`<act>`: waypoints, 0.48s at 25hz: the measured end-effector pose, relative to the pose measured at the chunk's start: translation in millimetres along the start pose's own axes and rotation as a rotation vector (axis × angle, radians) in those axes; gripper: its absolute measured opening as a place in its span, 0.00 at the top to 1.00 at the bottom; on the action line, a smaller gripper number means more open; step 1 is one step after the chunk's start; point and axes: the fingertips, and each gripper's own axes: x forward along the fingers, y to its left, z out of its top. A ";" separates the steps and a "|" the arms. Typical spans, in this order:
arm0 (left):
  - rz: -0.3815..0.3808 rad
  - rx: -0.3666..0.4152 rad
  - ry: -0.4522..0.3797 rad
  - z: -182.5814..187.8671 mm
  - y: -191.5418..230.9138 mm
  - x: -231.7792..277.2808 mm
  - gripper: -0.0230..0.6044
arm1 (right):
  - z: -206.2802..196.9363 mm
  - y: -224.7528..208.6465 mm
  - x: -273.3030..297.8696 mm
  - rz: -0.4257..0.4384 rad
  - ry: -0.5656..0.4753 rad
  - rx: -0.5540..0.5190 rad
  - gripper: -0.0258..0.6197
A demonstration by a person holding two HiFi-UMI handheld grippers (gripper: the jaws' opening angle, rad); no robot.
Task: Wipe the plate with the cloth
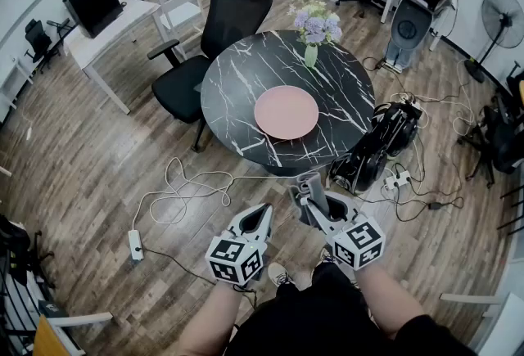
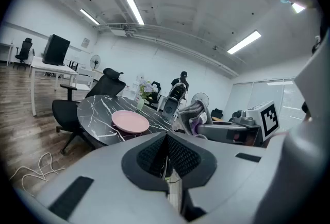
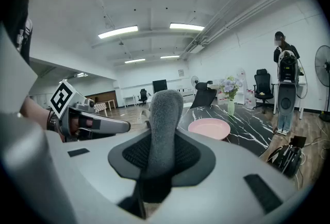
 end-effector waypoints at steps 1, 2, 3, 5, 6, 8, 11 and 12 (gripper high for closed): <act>0.000 -0.001 0.000 0.4 0.0 -0.1 0.93 | 0.4 0.3 0.1 0.000 -0.001 0.000 0.80; -0.001 -0.001 0.000 0.6 0.0 -0.2 0.93 | 0.8 0.5 0.1 0.001 -0.001 0.000 0.80; -0.001 -0.002 -0.001 0.8 0.0 -0.4 0.93 | 1.0 0.7 0.0 0.001 -0.002 0.001 0.80; -0.003 -0.002 -0.002 0.6 -0.1 -1.2 0.93 | 1.1 1.2 -0.6 0.002 -0.008 0.009 0.80; -0.003 -0.001 -0.002 0.4 0.1 -1.8 0.93 | 1.3 1.4 -0.8 0.003 -0.011 0.013 0.80; -0.005 -0.001 -0.003 -0.2 1.0 -3.0 0.93 | 2.0 1.9 -1.0 0.003 -0.017 0.018 0.80; -0.010 0.002 -0.001 -1.6 2.4 -5.0 0.93 | 2.9 3.1 -1.2 0.000 -0.021 0.020 0.80; -0.012 0.004 0.001 -2.2 2.9 -5.6 0.93 | 3.3 3.6 -1.2 -0.001 -0.022 0.020 0.80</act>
